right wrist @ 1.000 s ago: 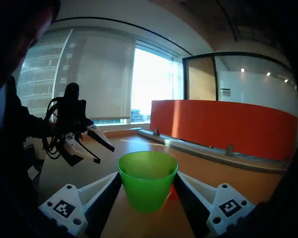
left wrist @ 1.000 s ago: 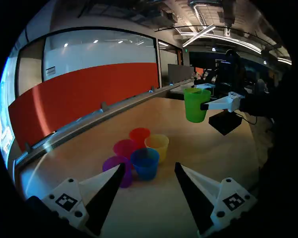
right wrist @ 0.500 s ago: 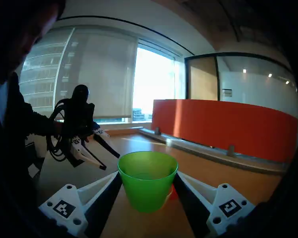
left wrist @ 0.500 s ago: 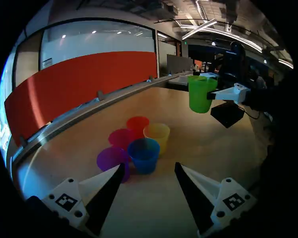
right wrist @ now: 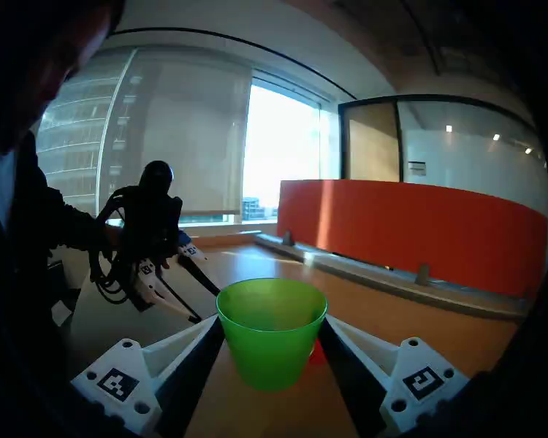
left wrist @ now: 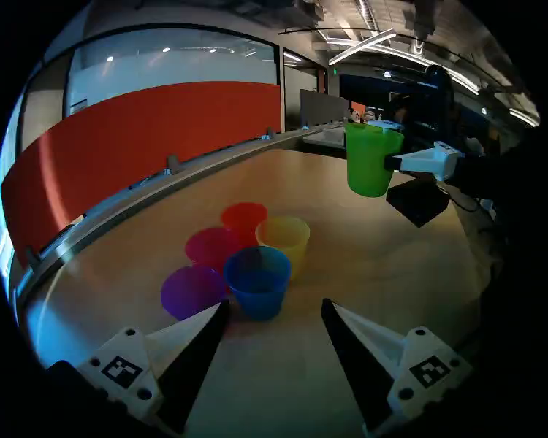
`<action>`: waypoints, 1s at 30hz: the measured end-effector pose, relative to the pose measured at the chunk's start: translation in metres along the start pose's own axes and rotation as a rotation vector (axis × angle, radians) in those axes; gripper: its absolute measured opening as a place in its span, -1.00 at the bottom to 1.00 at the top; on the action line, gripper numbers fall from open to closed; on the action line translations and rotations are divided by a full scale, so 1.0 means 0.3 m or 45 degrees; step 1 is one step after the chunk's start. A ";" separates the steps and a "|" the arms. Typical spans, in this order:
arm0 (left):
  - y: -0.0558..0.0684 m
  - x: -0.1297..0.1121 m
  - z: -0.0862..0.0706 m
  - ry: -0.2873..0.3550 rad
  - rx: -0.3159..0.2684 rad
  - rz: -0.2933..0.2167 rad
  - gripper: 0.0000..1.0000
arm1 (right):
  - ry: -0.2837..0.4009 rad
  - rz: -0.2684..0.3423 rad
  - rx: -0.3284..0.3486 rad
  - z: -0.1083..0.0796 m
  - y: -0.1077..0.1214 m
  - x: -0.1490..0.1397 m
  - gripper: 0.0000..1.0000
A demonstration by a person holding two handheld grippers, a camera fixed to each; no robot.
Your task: Pour water
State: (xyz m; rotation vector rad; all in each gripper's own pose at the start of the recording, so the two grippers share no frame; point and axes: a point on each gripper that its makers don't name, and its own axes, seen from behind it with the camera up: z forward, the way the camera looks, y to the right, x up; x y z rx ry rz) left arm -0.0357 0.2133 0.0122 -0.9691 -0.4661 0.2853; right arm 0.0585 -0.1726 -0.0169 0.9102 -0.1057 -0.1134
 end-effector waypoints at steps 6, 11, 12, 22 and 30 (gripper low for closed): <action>0.004 -0.014 0.030 -0.014 -0.020 0.001 0.86 | -0.008 0.000 -0.001 -0.001 0.012 -0.013 0.79; 0.002 -0.028 0.055 -0.026 -0.031 -0.001 0.86 | -0.014 -0.002 -0.005 -0.001 0.022 -0.015 0.79; 0.001 -0.030 0.059 -0.027 -0.032 -0.001 0.86 | -0.015 -0.003 -0.005 -0.001 0.024 -0.015 0.79; -0.019 -0.040 0.098 -0.041 -0.028 0.001 0.86 | -0.024 -0.004 -0.013 -0.008 0.039 -0.021 0.79; -0.028 -0.036 0.122 -0.044 -0.030 0.004 0.86 | -0.028 -0.008 -0.010 -0.007 0.042 -0.023 0.79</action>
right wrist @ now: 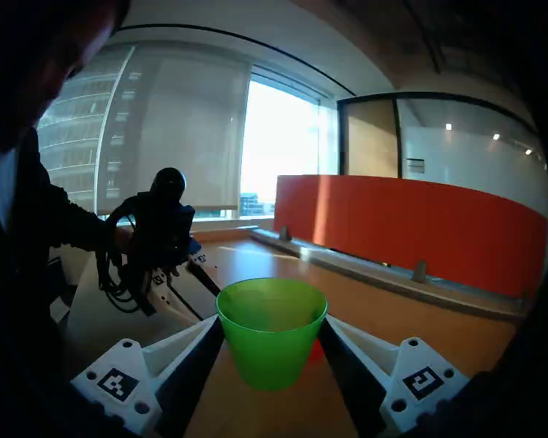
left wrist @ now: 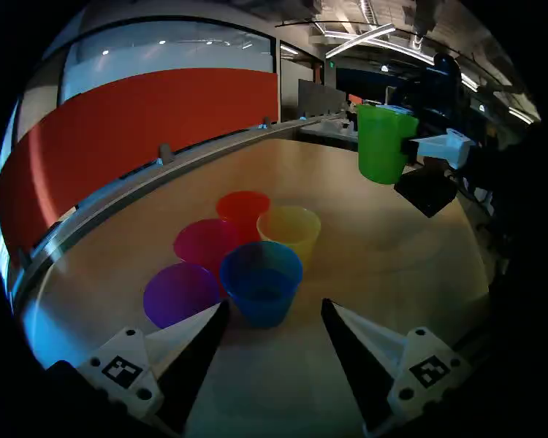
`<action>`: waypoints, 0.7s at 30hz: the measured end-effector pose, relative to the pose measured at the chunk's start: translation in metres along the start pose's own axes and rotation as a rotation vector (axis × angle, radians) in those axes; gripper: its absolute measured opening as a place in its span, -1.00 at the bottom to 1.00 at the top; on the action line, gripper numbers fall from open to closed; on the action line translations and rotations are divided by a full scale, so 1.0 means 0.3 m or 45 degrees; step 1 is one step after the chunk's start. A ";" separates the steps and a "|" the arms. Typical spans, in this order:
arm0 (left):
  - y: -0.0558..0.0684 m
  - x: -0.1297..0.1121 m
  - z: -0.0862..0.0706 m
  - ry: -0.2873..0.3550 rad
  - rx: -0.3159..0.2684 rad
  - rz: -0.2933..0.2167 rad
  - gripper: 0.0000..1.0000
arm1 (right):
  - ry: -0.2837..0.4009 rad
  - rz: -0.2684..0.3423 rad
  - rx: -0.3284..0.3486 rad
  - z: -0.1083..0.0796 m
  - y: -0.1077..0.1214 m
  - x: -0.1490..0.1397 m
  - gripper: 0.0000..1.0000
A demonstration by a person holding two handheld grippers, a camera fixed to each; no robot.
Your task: Pour water
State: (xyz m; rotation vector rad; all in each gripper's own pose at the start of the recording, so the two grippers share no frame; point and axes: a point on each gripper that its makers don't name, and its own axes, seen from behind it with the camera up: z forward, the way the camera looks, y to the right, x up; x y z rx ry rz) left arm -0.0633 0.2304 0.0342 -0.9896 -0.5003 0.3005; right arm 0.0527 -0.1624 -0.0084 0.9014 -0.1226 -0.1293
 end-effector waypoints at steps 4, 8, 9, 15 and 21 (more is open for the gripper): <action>-0.007 -0.001 0.012 -0.005 0.003 0.013 0.85 | -0.002 -0.001 -0.001 -0.003 0.003 -0.002 0.79; -0.017 -0.001 0.026 -0.012 0.007 0.019 0.86 | -0.003 -0.002 -0.005 -0.007 0.007 -0.004 0.79; -0.019 0.000 0.029 -0.013 0.008 0.019 0.86 | -0.003 -0.002 -0.006 -0.008 0.008 -0.004 0.79; -0.030 0.005 0.049 -0.020 0.006 0.021 0.86 | -0.008 -0.003 -0.015 -0.014 0.017 -0.009 0.79; -0.038 0.005 0.075 -0.027 0.008 0.029 0.86 | -0.008 -0.004 -0.020 -0.021 0.022 -0.013 0.79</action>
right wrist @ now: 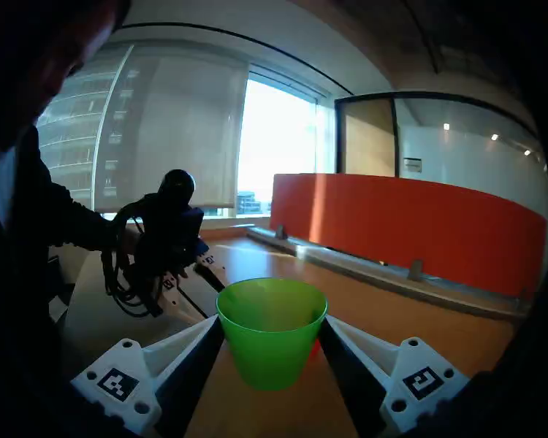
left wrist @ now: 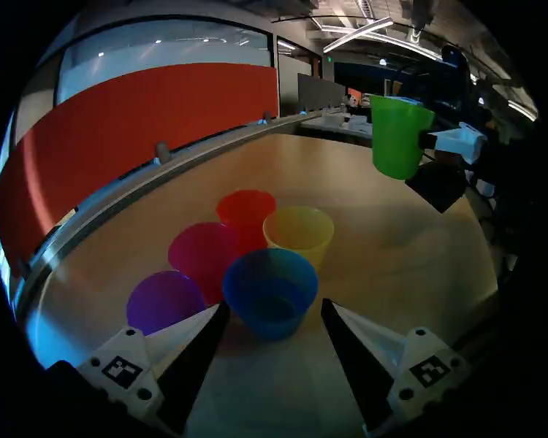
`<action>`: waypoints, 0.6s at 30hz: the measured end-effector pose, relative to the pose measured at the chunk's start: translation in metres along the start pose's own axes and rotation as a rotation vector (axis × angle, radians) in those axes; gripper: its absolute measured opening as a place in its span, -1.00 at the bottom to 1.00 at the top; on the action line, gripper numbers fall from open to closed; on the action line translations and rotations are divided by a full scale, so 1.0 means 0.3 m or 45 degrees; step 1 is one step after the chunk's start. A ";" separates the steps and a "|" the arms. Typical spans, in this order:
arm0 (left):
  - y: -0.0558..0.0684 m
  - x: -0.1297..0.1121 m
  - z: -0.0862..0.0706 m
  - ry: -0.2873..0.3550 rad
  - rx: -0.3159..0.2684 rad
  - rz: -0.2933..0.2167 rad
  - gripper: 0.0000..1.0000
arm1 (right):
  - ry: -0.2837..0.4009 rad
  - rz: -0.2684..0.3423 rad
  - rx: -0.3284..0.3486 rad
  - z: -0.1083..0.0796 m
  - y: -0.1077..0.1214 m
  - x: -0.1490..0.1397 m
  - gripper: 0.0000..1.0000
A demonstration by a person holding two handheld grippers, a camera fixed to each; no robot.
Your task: Pour water
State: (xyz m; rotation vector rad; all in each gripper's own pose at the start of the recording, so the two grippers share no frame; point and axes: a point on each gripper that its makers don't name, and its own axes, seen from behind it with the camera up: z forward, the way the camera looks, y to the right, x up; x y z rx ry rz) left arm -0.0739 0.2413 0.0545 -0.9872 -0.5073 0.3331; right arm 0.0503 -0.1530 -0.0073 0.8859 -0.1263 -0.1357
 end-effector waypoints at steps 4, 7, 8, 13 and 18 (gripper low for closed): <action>-0.004 0.005 0.011 -0.002 0.000 0.003 0.86 | -0.002 -0.002 -0.005 -0.005 0.004 -0.001 0.79; -0.007 0.009 0.017 -0.007 -0.001 0.010 0.86 | -0.002 -0.001 -0.009 -0.008 0.008 0.000 0.79; -0.008 0.009 0.020 -0.009 -0.001 0.012 0.86 | -0.001 0.000 -0.010 -0.009 0.009 0.000 0.79; -0.011 0.014 0.036 -0.019 -0.002 0.024 0.86 | 0.000 0.000 -0.014 -0.014 0.012 -0.001 0.79; -0.012 0.017 0.050 -0.025 -0.005 0.024 0.86 | -0.001 -0.003 -0.017 -0.017 0.015 -0.004 0.79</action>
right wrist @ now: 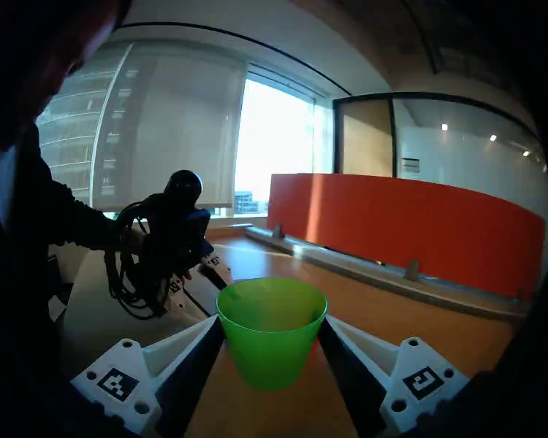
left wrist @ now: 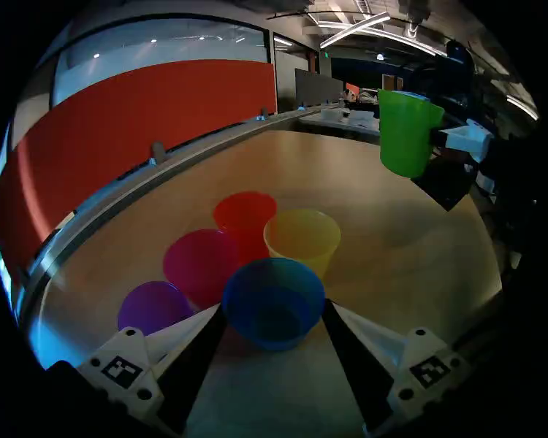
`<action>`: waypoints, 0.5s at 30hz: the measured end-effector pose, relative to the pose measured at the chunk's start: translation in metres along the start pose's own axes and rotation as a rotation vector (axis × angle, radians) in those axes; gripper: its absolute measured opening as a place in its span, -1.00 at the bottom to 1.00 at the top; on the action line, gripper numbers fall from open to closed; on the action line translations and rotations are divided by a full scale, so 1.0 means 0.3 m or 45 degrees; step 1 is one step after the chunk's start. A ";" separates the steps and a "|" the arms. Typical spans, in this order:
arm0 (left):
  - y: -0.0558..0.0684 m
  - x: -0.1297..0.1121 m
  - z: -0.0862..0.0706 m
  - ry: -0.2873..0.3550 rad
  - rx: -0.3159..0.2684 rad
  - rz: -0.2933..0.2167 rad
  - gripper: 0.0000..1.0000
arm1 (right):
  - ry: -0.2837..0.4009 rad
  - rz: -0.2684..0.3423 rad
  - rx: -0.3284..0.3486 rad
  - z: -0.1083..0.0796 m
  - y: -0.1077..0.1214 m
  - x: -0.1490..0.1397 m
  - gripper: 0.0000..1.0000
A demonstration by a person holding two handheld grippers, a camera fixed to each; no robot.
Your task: Pour water
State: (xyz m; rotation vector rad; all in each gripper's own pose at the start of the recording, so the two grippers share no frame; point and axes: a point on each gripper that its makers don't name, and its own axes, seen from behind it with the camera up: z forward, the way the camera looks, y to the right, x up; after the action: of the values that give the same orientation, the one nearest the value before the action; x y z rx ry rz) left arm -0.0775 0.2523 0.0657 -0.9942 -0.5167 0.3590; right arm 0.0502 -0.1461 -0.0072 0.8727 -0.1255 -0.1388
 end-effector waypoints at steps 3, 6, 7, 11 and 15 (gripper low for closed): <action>0.001 0.004 0.005 -0.001 -0.004 -0.006 0.86 | -0.001 0.002 -0.002 -0.001 0.002 0.000 0.79; 0.002 0.010 0.008 0.003 -0.008 -0.018 0.86 | 0.000 0.004 -0.003 -0.003 0.003 0.000 0.79; 0.001 0.011 0.009 0.004 -0.007 -0.021 0.85 | -0.001 0.003 -0.004 -0.004 0.003 0.000 0.79; -0.002 0.010 0.015 0.003 -0.001 -0.025 0.81 | -0.003 0.001 -0.008 -0.007 0.006 -0.002 0.79; -0.002 0.008 0.017 0.002 0.004 -0.014 0.75 | -0.003 0.003 -0.010 -0.010 0.008 0.000 0.79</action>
State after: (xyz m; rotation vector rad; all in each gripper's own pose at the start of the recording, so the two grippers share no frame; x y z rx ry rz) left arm -0.0783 0.2568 0.0690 -0.9878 -0.5201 0.3491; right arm 0.0508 -0.1425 -0.0073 0.8644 -0.1277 -0.1379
